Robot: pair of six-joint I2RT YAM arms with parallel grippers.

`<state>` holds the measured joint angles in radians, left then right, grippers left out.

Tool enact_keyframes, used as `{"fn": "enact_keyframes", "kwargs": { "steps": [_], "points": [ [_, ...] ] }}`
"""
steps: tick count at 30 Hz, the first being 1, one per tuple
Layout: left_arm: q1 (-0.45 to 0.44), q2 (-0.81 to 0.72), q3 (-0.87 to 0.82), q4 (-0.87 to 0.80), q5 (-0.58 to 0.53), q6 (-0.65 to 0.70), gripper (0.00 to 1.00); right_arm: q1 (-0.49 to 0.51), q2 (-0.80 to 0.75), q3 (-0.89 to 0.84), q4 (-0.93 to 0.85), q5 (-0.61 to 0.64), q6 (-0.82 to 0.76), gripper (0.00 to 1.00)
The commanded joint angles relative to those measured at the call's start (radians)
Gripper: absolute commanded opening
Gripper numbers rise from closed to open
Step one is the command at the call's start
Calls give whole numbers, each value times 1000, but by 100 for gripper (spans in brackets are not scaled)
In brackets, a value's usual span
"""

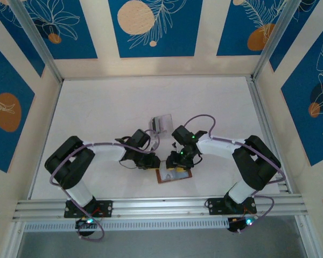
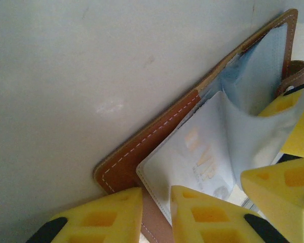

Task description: Put the credit cards into the card holder

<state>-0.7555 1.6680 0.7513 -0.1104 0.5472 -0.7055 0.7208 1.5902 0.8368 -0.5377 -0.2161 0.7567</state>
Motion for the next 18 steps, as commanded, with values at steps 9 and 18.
{"fn": "enact_keyframes", "kwargs": {
  "steps": [9, 18],
  "points": [
    [-22, 52, -62, 153, 45, -101, 21, 36, 28, -13, 191, -141, 75, 52],
    [-5, 42, -106, 224, 17, -198, 21, 96, -29, -100, 240, -156, 161, 54]
  ]
}}
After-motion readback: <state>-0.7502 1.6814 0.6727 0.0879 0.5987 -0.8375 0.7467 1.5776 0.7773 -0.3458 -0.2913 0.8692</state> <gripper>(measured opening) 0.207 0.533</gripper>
